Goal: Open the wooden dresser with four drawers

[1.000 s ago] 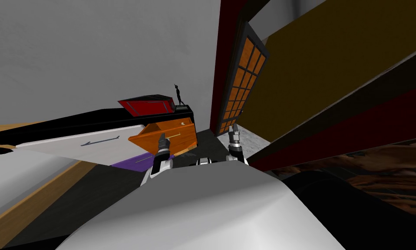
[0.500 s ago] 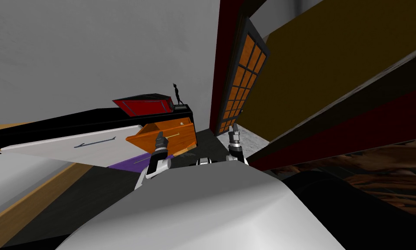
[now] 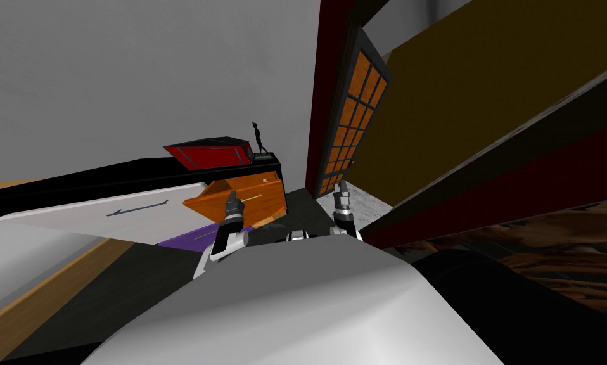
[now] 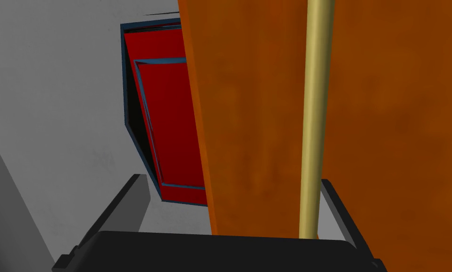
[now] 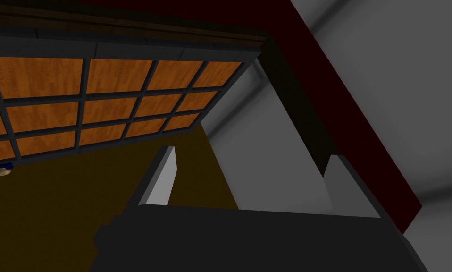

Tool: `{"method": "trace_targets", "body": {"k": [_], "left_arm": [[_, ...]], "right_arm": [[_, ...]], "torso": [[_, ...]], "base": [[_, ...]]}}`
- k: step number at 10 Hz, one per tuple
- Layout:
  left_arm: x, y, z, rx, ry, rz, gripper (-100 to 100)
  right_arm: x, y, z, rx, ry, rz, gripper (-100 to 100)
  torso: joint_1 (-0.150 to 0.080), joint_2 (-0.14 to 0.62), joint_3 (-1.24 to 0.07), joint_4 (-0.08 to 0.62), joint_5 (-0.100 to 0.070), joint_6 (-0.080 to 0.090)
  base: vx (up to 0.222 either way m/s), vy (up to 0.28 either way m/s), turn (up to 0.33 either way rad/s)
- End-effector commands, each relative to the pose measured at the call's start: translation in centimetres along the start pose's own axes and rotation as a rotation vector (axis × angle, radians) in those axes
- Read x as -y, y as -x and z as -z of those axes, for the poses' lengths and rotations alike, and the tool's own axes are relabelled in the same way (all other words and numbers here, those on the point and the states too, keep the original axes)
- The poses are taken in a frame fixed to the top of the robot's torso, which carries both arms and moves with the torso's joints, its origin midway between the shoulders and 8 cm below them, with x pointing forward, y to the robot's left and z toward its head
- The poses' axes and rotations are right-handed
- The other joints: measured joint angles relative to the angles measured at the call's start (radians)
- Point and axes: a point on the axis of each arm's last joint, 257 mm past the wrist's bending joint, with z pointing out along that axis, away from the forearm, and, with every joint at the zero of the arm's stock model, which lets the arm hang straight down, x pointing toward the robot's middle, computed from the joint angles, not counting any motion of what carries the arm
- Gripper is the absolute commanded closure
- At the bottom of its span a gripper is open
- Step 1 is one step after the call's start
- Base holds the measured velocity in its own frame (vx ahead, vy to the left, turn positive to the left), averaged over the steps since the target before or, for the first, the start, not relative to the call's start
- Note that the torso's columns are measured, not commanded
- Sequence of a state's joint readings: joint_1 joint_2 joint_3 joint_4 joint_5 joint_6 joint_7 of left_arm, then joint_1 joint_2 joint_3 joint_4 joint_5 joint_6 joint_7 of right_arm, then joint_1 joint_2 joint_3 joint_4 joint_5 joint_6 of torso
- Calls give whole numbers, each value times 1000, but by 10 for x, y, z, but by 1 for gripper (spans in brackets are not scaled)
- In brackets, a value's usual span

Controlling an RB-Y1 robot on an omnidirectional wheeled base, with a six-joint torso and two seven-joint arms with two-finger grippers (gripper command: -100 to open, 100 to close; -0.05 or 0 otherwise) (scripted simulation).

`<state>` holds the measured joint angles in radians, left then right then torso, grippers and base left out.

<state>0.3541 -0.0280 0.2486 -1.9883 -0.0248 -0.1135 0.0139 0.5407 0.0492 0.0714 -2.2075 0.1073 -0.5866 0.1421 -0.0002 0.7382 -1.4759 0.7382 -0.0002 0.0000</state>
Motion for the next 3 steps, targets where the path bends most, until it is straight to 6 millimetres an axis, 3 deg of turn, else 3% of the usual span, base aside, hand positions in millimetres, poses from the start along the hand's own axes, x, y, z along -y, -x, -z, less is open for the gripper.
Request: {"method": "trace_targets", "body": {"k": [1, 3], "left_arm": [[0, 0, 0, 0, 0, 0, 0], [0, 0, 0, 0, 0, 0, 0]], "right_arm": [[0, 0, 0, 0, 0, 0, 0], [0, 0, 0, 0, 0, 0, 0]], "torso": [[0, 0, 0, 0, 0, 0], [0, 0, 0, 0, 0, 0]], "base": [[0, 0, 0], [0, 0, 0]]}}
